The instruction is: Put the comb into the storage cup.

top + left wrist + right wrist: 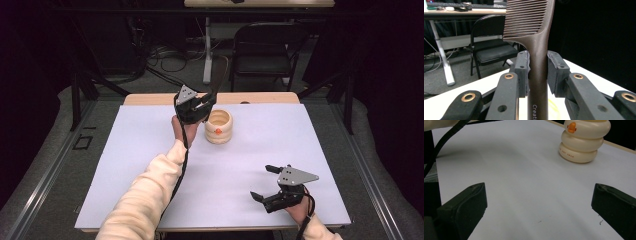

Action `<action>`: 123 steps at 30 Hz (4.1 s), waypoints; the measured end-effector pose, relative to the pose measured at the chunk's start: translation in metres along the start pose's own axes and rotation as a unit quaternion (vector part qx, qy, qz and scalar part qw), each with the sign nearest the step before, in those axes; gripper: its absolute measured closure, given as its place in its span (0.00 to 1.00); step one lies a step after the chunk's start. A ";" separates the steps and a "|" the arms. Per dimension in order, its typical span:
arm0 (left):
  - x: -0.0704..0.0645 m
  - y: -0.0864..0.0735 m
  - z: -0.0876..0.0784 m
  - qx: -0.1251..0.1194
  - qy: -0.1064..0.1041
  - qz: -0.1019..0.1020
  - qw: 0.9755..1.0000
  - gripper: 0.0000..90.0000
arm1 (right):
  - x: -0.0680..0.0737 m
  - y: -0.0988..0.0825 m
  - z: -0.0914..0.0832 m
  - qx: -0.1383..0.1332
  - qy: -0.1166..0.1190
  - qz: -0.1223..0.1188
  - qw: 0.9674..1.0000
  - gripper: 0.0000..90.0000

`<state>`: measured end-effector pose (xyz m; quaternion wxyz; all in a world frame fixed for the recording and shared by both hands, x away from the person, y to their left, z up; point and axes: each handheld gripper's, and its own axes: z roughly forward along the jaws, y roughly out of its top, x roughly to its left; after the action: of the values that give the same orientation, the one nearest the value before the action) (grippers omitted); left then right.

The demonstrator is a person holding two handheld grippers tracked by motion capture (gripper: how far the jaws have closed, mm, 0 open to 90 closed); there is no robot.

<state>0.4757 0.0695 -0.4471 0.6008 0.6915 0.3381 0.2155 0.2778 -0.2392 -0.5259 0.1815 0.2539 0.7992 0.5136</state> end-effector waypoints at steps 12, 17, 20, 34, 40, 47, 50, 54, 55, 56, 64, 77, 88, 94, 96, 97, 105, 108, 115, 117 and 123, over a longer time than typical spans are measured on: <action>0.000 -0.001 0.006 -0.008 0.002 -0.001 1.000 0.80 | 0.000 0.000 0.000 0.000 -0.001 0.000 1.000 0.00; -0.002 -0.001 0.010 -0.009 0.002 -0.001 1.000 0.80 | -0.001 0.000 0.000 0.000 0.000 0.001 1.000 0.00; -0.003 -0.002 0.013 -0.010 0.001 0.001 1.000 0.80 | -0.001 0.000 -0.001 -0.002 0.001 0.003 1.000 0.00; -0.007 -0.002 0.020 -0.022 0.002 -0.006 1.000 0.80 | -0.001 0.000 0.000 -0.001 0.002 0.002 1.000 0.00; -0.009 -0.002 0.025 -0.026 -0.001 -0.011 1.000 0.80 | -0.001 0.000 0.000 -0.001 0.002 0.002 1.000 0.00; -0.010 -0.003 0.030 -0.033 -0.003 -0.021 0.999 0.80 | -0.001 0.000 -0.001 -0.001 0.002 0.002 1.000 0.00; -0.009 -0.004 0.031 -0.034 -0.003 -0.022 0.999 0.80 | -0.001 0.000 -0.001 -0.001 0.002 0.002 1.000 0.00; -0.008 -0.007 0.034 -0.033 -0.003 -0.029 0.999 0.80 | -0.001 0.000 0.000 -0.001 0.003 0.003 1.000 0.00; -0.008 -0.007 0.034 -0.033 -0.003 -0.030 0.999 0.80 | -0.001 0.000 0.000 -0.001 0.003 0.003 1.000 0.00; -0.008 -0.007 0.035 -0.034 -0.003 -0.031 0.999 0.80 | -0.001 0.000 0.000 -0.002 0.003 0.004 1.000 0.00; -0.004 -0.011 0.039 -0.038 -0.003 -0.042 0.998 0.80 | -0.001 0.000 0.000 -0.002 0.004 0.006 1.000 0.00; -0.001 -0.019 0.044 -0.044 -0.010 -0.056 0.997 0.80 | -0.001 0.000 -0.001 -0.003 0.003 0.004 1.000 0.00; -0.002 -0.024 0.046 -0.040 -0.014 -0.051 0.998 0.80 | -0.001 0.000 -0.001 -0.002 0.004 0.004 1.000 0.00; 0.000 -0.025 0.047 -0.040 -0.015 -0.040 0.998 0.80 | -0.001 0.000 -0.001 -0.002 0.004 0.004 1.000 0.00; 0.000 -0.027 0.046 -0.040 -0.016 -0.038 0.998 0.80 | -0.001 0.000 -0.001 -0.002 0.003 0.004 1.000 0.00; 0.000 -0.028 0.047 -0.039 -0.015 -0.039 0.998 0.80 | -0.001 0.000 -0.001 -0.002 0.003 0.004 1.000 0.00; 0.001 -0.031 0.047 -0.031 -0.019 -0.039 0.999 0.80 | -0.001 0.000 0.000 -0.002 0.003 0.004 1.000 0.00; 0.001 -0.032 0.047 -0.032 -0.020 -0.037 0.999 0.80 | -0.001 0.000 0.000 -0.001 0.003 0.004 1.000 0.00; 0.002 -0.036 0.048 -0.028 -0.020 -0.036 0.999 0.80 | -0.001 0.000 0.000 -0.002 0.004 0.003 1.000 0.00; 0.002 -0.036 0.047 -0.025 -0.020 -0.033 0.999 0.80 | -0.001 0.000 -0.001 -0.002 0.003 0.004 1.000 0.00; 0.004 -0.037 0.046 -0.022 -0.020 -0.029 0.999 0.80 | -0.001 0.000 0.000 -0.002 0.004 0.003 1.000 0.00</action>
<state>0.5028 0.0423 -0.4922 0.6286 0.6721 0.3414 0.1912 0.2783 -0.2399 -0.5257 0.1775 0.2537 0.7981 0.5168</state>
